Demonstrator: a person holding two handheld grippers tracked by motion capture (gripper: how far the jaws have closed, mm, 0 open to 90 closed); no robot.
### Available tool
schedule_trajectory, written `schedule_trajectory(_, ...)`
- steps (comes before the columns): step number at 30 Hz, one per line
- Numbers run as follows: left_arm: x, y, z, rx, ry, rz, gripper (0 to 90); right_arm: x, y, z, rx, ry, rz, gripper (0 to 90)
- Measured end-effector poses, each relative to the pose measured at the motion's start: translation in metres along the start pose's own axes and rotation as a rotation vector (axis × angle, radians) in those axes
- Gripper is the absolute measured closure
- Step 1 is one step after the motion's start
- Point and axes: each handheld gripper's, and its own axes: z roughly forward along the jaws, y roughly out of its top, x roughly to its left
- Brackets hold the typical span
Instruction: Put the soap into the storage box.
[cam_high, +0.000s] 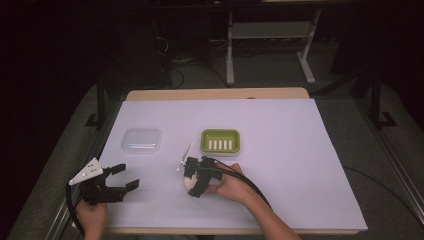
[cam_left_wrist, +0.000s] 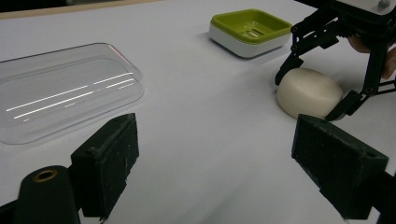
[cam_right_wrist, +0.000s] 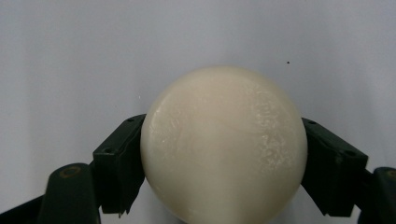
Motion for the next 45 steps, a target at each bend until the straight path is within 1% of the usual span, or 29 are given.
schedule_trajectory(2,0.000,0.000,0.000,0.000,0.000,-0.002,14.5,0.000,0.000,0.000,-0.002,-0.003,-0.004,23.0)
schedule_trajectory(6,0.000,0.000,0.000,0.000,0.001,0.001,14.5,-0.001,0.000,-0.001,-0.001,0.007,-0.002,23.1)
schedule_trajectory(10,0.000,0.000,0.000,0.000,-0.001,-0.001,14.5,-0.001,-0.001,-0.003,0.003,0.002,-0.004,23.2)
schedule_trajectory(11,0.000,0.000,0.000,0.000,0.000,-0.001,14.5,-0.002,-0.001,-0.006,-0.005,-0.007,-0.009,23.2)
schedule_trajectory(12,0.000,0.000,0.000,0.000,0.000,-0.001,14.5,-0.002,-0.001,-0.006,-0.005,-0.007,-0.009,23.2)
schedule_trajectory(14,0.000,0.000,0.000,0.000,0.001,0.000,14.5,-0.001,-0.002,-0.012,-0.026,-0.010,-0.009,23.3)
schedule_trajectory(18,-0.001,0.000,0.000,-0.001,0.001,-0.002,14.5,-0.001,-0.002,-0.017,-0.029,-0.021,-0.015,23.3)
schedule_trajectory(19,-0.001,0.000,0.001,-0.001,0.001,-0.001,14.5,-0.002,-0.004,-0.020,-0.035,-0.023,-0.010,23.3)
schedule_trajectory(24,-0.001,0.000,0.001,0.002,0.000,0.003,14.5,-0.005,-0.007,-0.025,-0.037,-0.019,0.001,23.3)
schedule_trajectory(26,-0.001,0.000,0.001,0.003,0.000,0.002,14.5,-0.007,-0.009,-0.028,-0.045,-0.007,-0.002,23.3)
schedule_trajectory(27,-0.001,0.000,0.001,-0.003,0.000,-0.002,14.5,-0.008,-0.009,-0.032,-0.048,-0.008,0.003,23.3)
schedule_trajectory(29,-0.001,0.000,0.001,-0.003,0.000,-0.004,14.5,-0.009,-0.010,-0.034,-0.050,-0.010,0.000,23.3)
schedule_trajectory(30,-0.001,0.000,0.001,-0.001,-0.001,-0.002,14.5,-0.010,-0.010,-0.038,-0.054,-0.010,0.006,23.3)
schedule_trajectory(33,-0.001,0.000,0.000,0.001,-0.001,-0.003,14.5,-0.011,-0.011,-0.042,-0.059,-0.015,0.005,23.3)
schedule_trajectory(34,-0.001,0.000,0.000,0.002,-0.001,-0.003,14.5,-0.012,-0.011,-0.045,-0.065,-0.017,0.001,23.3)
schedule_trajectory(35,-0.001,0.000,0.000,0.002,0.000,-0.003,14.5,-0.013,-0.012,-0.049,-0.079,-0.016,0.010,23.3)
schedule_trajectory(37,-0.001,0.000,0.000,0.001,-0.001,0.000,14.5,-0.014,-0.012,-0.051,-0.082,-0.013,0.009,23.3)
schedule_trajectory(39,0.000,0.000,0.000,0.004,0.000,0.006,14.5,-0.015,-0.012,-0.057,-0.087,-0.027,0.001,23.3)
schedule_trajectory(44,0.000,0.000,0.000,0.006,-0.001,0.006,14.5,-0.017,-0.013,-0.064,-0.095,-0.029,0.001,23.3)
schedule_trajectory(45,-0.001,0.000,0.001,0.000,-0.001,0.000,14.5,-0.020,-0.014,-0.066,-0.101,-0.031,0.009,23.3)
